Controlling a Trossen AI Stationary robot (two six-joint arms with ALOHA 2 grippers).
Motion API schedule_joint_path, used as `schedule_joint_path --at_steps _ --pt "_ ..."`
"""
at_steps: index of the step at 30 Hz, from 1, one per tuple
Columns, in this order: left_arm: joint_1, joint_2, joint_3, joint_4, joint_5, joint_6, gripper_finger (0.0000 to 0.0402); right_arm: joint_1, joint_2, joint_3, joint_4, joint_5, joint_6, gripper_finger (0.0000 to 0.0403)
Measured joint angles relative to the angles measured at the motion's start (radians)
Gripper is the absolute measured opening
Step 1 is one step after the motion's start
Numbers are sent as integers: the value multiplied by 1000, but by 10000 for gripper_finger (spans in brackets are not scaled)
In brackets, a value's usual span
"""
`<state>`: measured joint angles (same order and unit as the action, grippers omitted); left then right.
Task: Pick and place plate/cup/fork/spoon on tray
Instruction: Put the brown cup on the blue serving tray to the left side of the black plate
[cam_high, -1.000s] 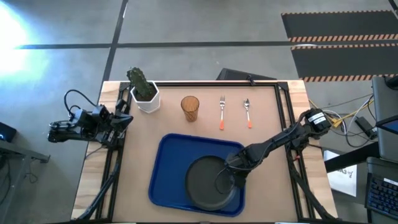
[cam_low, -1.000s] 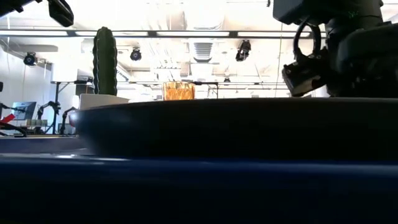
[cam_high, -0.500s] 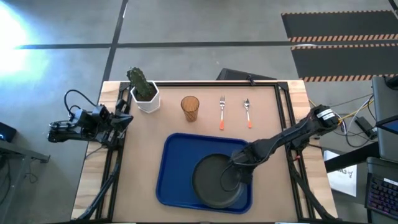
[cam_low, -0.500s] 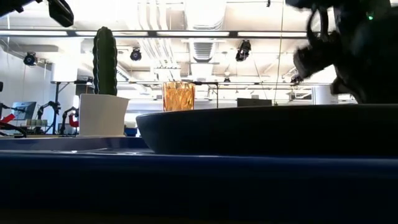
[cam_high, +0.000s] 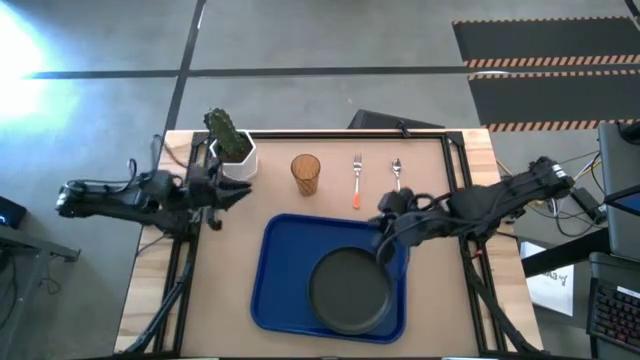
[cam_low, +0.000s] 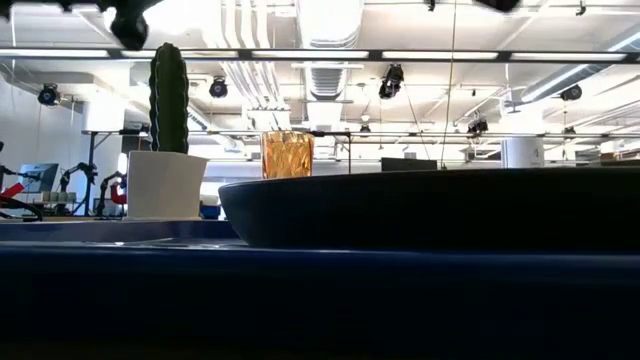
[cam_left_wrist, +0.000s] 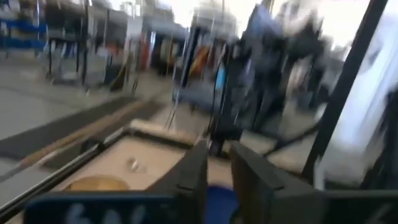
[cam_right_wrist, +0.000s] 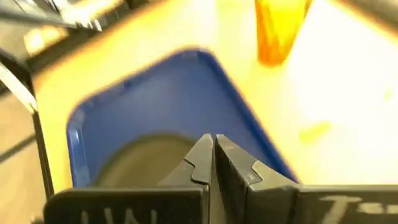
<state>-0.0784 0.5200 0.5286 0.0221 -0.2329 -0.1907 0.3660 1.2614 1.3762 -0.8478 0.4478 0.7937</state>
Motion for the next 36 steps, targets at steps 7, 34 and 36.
schedule_joint_path --at_steps 7,34,36 --pt "1 386 360 -396 -102 189 159 0 -3 130 -12 77 -172 9" --pt "208 863 693 -719 9 284 171 0 -185 289 -8 102 -458 9" --pt "219 875 692 -721 32 286 171 0 -195 289 -8 102 -458 9"
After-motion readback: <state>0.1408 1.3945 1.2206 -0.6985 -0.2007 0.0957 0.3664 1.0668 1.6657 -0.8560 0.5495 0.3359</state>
